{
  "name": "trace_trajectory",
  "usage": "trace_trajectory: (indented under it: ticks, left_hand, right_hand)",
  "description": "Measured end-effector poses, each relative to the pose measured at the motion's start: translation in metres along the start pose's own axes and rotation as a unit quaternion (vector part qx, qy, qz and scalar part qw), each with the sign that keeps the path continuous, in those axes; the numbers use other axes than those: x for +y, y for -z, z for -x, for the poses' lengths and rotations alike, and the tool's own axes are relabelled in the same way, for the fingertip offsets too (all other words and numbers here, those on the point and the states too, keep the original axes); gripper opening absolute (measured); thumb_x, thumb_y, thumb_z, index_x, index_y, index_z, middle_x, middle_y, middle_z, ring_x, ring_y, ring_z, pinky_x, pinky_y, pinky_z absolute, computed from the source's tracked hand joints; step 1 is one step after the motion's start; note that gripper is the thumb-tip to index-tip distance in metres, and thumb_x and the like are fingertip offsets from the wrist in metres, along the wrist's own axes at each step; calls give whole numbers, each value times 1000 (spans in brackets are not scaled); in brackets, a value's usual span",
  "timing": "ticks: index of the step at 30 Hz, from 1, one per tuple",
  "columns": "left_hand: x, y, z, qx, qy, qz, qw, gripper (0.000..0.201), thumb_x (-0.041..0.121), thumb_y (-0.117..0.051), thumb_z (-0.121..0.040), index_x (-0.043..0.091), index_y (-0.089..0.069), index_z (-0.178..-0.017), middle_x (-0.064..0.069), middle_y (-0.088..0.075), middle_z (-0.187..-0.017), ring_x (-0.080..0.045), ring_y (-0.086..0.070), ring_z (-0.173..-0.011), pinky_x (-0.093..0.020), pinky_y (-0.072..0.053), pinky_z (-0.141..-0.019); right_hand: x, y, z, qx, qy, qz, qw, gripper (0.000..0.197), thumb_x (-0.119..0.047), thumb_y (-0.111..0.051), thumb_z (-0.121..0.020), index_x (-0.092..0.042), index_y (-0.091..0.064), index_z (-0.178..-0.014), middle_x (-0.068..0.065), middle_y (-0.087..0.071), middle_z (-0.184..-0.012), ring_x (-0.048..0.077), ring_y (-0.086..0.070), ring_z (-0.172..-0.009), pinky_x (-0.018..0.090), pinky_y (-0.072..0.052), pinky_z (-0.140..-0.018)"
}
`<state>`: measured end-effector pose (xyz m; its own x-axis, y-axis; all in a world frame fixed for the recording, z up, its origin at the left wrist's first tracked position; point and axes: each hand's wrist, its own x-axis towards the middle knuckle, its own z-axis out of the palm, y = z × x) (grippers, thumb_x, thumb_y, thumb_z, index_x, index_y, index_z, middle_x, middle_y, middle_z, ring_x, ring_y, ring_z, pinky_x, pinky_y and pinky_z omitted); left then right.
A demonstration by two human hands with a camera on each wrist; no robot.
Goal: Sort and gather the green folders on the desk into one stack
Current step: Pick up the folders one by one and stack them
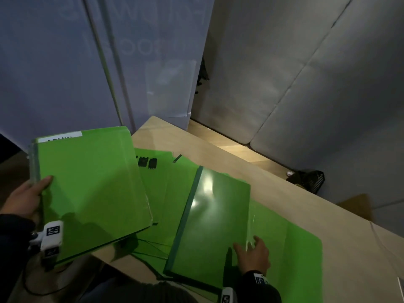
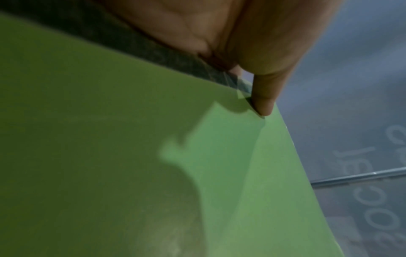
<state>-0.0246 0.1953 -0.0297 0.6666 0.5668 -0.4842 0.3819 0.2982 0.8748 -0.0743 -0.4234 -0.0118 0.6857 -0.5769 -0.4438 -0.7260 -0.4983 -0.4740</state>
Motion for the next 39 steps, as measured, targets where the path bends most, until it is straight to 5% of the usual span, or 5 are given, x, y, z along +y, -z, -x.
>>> trace_trajectory:
  ticks: [10, 14, 19, 34, 39]
  left_hand:
    - [14, 54, 48, 85, -19, 14, 996, 51, 41, -65, -90, 9, -57, -128, -3, -64, -98, -21, -63, -87, -28, -62, -68]
    - [4, 87, 49, 122, 18, 32, 992, 45, 43, -73, -82, 13, -68, -115, -12, -75, -92, -32, -72, -78, -60, -59, -76]
    - [12, 81, 70, 129, 33, 51, 990, 20, 26, -63, -96, 16, -60, -79, -5, -55, -59, -10, -53, -35, -26, -50, -36]
    - [-4, 9, 70, 29, 79, -32, 996, 46, 36, -75, -83, 0, -64, -110, -21, -71, -79, -28, -66, -54, -54, -59, -73]
    - [14, -89, 82, -94, 78, -52, 991, 25, 23, -56, -99, 2, -59, -112, -10, -70, -60, -25, -66, -45, -39, -59, -50]
  right_hand:
    - [-163, -95, 30, -278, 43, -108, 954, 23, -25, -76, -83, -6, -69, -93, 13, -75, -89, 21, -68, -66, 34, -61, -65]
    - [-206, -145, 43, -265, 51, -6, 963, 56, -56, -84, -62, -3, -71, -75, 8, -77, -74, 29, -74, -68, 44, -63, -70]
    - [-228, -182, 61, -237, 100, 126, 958, 75, -61, -83, -60, -4, -66, -105, 12, -71, -102, 32, -69, -96, 36, -57, -77]
    - [-175, -15, 34, -159, 124, -315, 927, 20, -23, -59, -97, -37, -56, -111, 18, -59, -134, 35, -63, -111, 57, -48, -101]
    - [-126, -13, 62, -230, 93, -278, 928, 62, -42, -69, -87, -25, -48, -142, -4, -46, -147, 17, -47, -129, 46, -38, -111]
